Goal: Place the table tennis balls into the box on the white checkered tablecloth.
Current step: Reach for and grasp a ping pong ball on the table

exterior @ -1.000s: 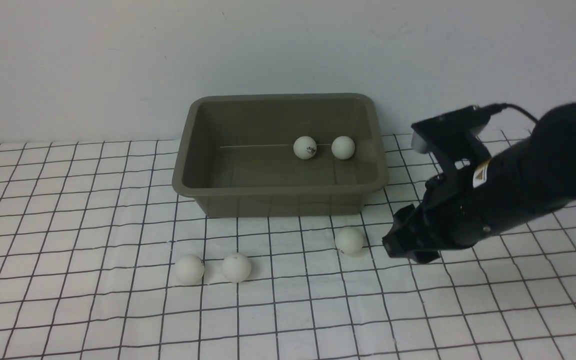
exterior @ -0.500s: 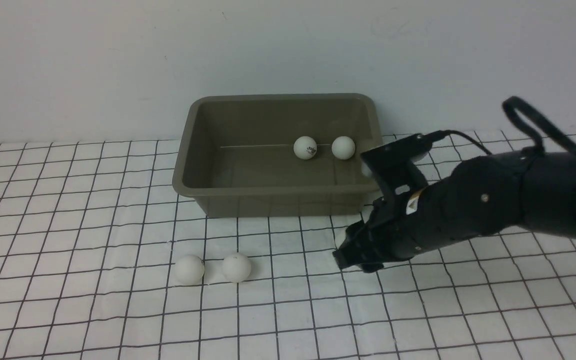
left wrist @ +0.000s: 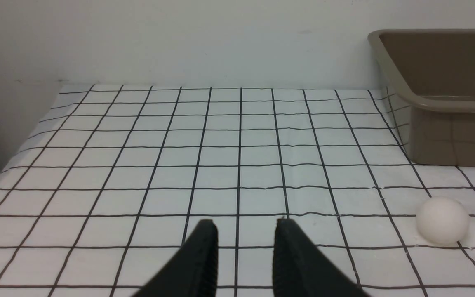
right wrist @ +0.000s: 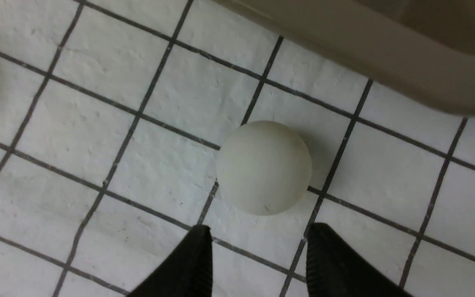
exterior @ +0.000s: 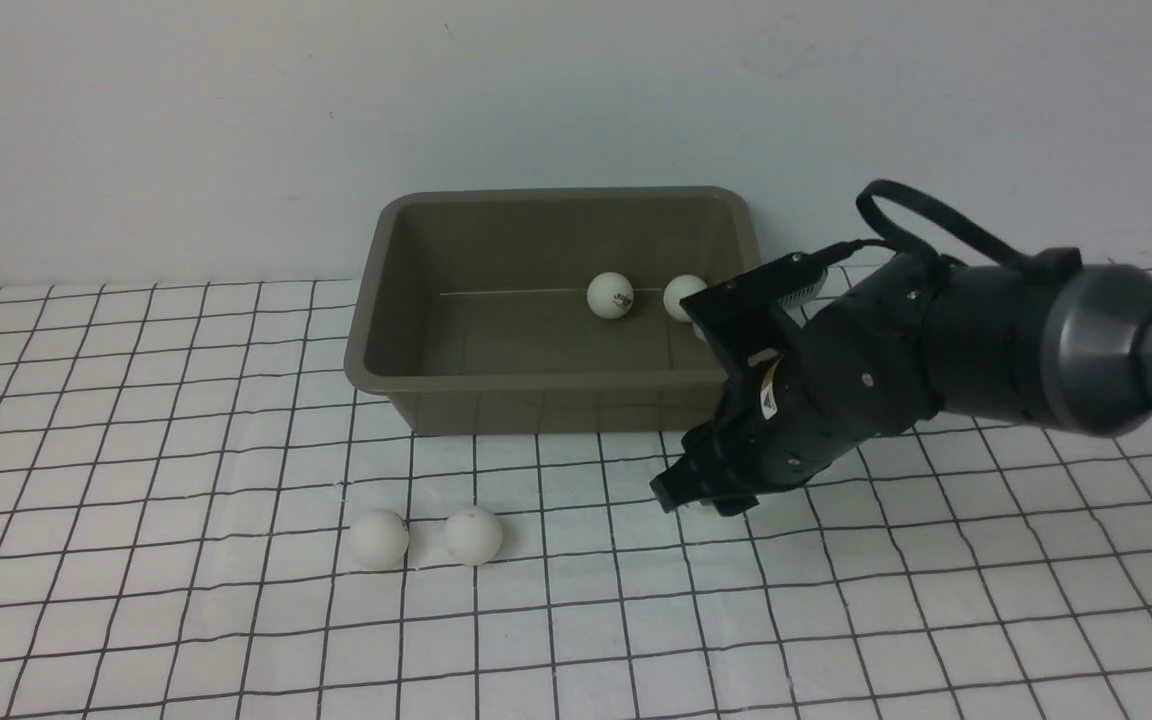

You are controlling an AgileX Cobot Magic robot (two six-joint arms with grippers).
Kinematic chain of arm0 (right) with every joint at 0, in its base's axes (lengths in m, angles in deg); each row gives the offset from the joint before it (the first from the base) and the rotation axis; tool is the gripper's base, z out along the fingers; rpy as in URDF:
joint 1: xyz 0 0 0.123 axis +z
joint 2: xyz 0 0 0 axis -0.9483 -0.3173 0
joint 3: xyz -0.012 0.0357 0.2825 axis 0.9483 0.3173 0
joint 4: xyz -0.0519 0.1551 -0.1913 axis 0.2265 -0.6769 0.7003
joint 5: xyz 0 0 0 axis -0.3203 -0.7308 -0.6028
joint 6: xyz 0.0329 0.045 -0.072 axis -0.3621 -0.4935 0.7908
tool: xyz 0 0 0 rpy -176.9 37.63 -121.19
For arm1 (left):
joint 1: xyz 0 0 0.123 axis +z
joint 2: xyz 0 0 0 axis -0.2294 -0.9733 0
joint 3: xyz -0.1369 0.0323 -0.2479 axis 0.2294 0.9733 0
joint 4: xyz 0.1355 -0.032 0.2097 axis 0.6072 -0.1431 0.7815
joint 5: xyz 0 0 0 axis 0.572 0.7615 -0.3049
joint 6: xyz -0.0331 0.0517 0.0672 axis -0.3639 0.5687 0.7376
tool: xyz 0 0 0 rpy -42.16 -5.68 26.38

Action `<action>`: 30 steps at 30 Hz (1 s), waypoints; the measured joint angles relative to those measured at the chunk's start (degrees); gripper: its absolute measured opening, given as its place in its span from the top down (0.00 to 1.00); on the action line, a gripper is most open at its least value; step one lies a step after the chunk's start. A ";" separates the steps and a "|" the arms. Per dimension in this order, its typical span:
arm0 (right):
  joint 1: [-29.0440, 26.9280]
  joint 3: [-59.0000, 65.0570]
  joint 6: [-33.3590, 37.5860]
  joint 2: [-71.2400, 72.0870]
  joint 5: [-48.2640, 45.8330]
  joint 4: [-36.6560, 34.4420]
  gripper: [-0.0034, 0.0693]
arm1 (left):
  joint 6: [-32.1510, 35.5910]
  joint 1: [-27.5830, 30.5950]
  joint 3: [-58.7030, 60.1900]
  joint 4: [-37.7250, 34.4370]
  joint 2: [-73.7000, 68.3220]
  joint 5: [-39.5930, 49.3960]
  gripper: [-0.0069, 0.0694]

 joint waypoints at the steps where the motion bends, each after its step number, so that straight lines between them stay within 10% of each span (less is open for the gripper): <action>1: 0.00 0.00 -0.01 -0.05 0.00 0.25 0.55 | 0.00 0.00 0.00 0.00 0.00 0.00 0.68; 30: 0.00 0.00 10.07 -0.43 5.53 -4.26 0.27 | 0.00 0.00 0.00 0.00 0.00 0.00 0.68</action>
